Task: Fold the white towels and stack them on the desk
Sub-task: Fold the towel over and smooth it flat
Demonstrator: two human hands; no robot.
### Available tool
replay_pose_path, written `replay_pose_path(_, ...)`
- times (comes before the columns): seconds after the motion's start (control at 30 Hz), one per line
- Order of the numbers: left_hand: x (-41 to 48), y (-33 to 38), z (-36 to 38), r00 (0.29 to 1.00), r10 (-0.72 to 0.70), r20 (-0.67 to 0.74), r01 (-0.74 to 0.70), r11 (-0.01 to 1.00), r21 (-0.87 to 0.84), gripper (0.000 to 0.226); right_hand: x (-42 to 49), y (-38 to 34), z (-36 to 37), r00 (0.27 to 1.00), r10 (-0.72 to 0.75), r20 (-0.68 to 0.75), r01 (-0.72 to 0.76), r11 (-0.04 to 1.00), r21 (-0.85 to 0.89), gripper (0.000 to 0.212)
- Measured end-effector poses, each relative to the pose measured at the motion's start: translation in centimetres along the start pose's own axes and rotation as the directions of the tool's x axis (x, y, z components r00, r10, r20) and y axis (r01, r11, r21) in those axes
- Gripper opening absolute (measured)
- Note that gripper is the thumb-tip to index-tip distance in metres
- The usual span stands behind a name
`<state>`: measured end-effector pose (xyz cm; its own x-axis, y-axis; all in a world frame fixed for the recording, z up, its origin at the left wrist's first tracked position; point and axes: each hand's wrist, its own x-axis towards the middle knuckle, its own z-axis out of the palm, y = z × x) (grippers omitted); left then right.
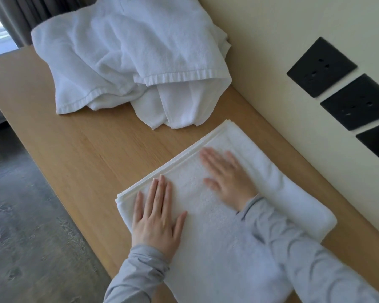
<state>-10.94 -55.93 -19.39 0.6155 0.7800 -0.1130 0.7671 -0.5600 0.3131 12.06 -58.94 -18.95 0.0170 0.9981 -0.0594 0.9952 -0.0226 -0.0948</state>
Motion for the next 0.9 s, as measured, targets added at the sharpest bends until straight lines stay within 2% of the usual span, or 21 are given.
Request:
replay_pose_path(0.07,0.1,0.1,0.4,1.0,-0.003,-0.004,0.003,1.0,-0.003,0.071,0.1,4.2,-0.5,0.984,0.172,0.047,-0.168,0.984,-0.065,0.06)
replay_pose_path(0.13,0.3,0.0,0.7,1.0,-0.003,-0.009,0.003,1.0,0.015,0.071,-0.1,7.0,-0.6,0.956,0.281,0.078,-0.274,0.957,-0.097,0.063)
replay_pose_path(0.2,0.4,-0.2,0.8,1.0,-0.001,-0.021,0.001,0.999,0.035,0.071,0.2,7.7,-0.5,0.943,0.322,0.086,-0.313,0.943,-0.11,0.062)
replay_pose_path(0.3,0.3,-0.1,0.9,1.0,0.005,-0.028,-0.003,0.998,0.058,0.071,0.2,5.0,-0.9,0.929,0.371,0.005,-0.367,0.923,-0.116,0.06)
replay_pose_path(0.33,0.3,0.0,0.9,1.0,0.004,-0.026,-0.002,0.998,0.063,0.072,-0.2,3.1,-1.2,0.936,0.352,-0.022,-0.353,0.934,-0.058,0.059)
replay_pose_path(0.4,0.4,0.2,0.8,1.0,-0.004,-0.023,0.006,0.998,0.068,0.072,-2.1,-1.9,-1.2,0.977,0.206,-0.057,-0.199,0.975,0.097,0.058)
replay_pose_path(0.47,0.4,0.4,0.5,1.0,-0.014,-0.016,0.015,0.997,0.074,0.074,-4.9,-6.9,-0.3,0.997,0.029,-0.076,-0.016,0.986,0.165,0.055)
replay_pose_path(0.5,0.2,0.6,0.3,1.0,-0.026,-0.017,0.027,0.997,0.069,0.075,-6.2,-8.6,0.2,0.998,-0.018,-0.064,0.029,0.985,0.172,0.054)
replay_pose_path(0.67,-4.0,4.3,0.4,0.999,-0.048,-0.019,0.047,0.998,-0.029,0.075,-9.9,-9.4,1.0,0.996,0.075,-0.056,-0.069,0.991,0.112,0.05)
replay_pose_path(0.73,-6.5,5.6,1.3,0.999,-0.039,0.02,0.041,0.997,-0.061,0.076,-10.5,-8.3,1.3,0.999,0.04,-0.018,-0.039,0.998,0.043,0.054)
replay_pose_path(0.83,-7.8,5.4,2.6,0.999,-0.028,0.041,0.028,1.0,-0.011,0.078,-10.9,-4.6,1.3,0.998,0.001,0.067,0.001,0.999,-0.036,0.061)
replay_pose_path(0.9,-7.8,5.0,3.0,0.999,-0.022,0.033,0.021,1.0,0.02,0.078,-11.5,0.3,0.8,0.99,0.106,0.097,-0.1,0.993,-0.07,0.065)
